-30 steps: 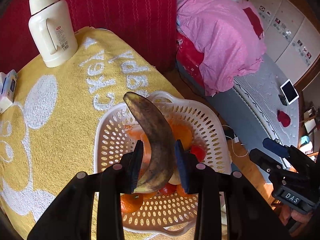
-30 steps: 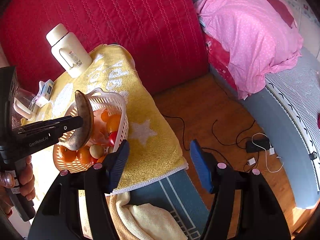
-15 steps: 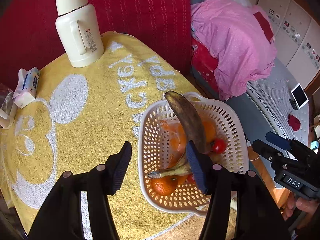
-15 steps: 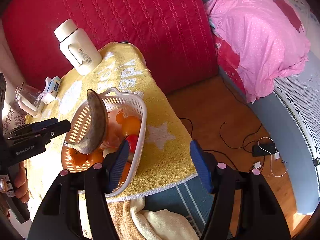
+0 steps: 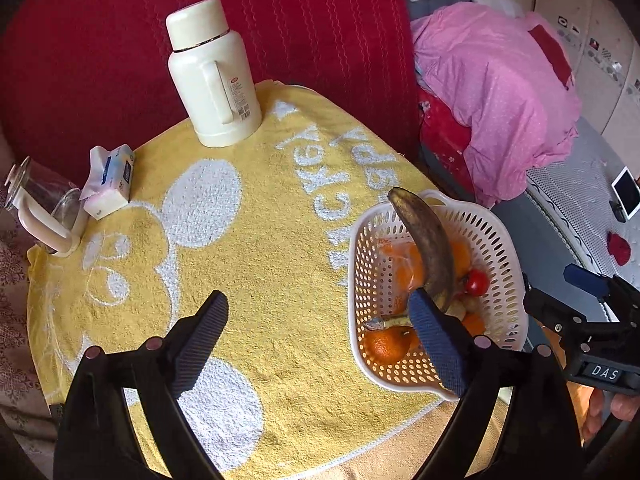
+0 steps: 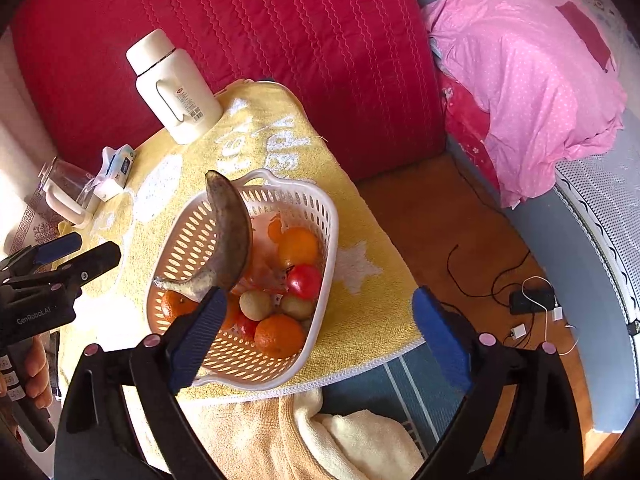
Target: Organize fruits
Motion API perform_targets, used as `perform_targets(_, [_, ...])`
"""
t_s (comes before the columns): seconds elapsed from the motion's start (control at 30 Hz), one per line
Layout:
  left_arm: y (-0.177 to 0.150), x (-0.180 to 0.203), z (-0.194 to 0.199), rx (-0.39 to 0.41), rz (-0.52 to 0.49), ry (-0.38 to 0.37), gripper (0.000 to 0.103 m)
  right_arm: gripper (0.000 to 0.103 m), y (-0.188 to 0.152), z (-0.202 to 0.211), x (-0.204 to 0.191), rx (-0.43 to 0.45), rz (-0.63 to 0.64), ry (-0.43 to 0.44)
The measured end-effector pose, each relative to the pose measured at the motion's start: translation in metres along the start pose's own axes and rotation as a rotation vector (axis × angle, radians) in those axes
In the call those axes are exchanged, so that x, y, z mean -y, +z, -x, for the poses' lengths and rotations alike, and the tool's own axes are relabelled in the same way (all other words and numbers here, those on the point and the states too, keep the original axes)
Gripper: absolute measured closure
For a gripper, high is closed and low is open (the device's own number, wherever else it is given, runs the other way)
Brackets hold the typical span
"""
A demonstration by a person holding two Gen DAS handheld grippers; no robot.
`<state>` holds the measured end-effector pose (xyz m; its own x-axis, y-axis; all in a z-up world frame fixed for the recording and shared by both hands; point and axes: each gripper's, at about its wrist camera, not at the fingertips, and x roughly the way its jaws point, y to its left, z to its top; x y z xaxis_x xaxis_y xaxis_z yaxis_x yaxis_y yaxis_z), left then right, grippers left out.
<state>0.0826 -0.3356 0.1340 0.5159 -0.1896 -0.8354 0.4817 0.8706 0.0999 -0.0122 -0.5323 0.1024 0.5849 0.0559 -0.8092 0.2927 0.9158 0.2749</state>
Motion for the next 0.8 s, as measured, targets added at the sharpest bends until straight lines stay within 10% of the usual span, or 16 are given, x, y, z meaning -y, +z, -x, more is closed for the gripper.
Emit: perform_targets(0.8, [-0.006,-0.033,0.067,0.064,0.112,0.157,0.009,0.003,-0.011,0.028,-0.049,0.018,0.152,-0.105])
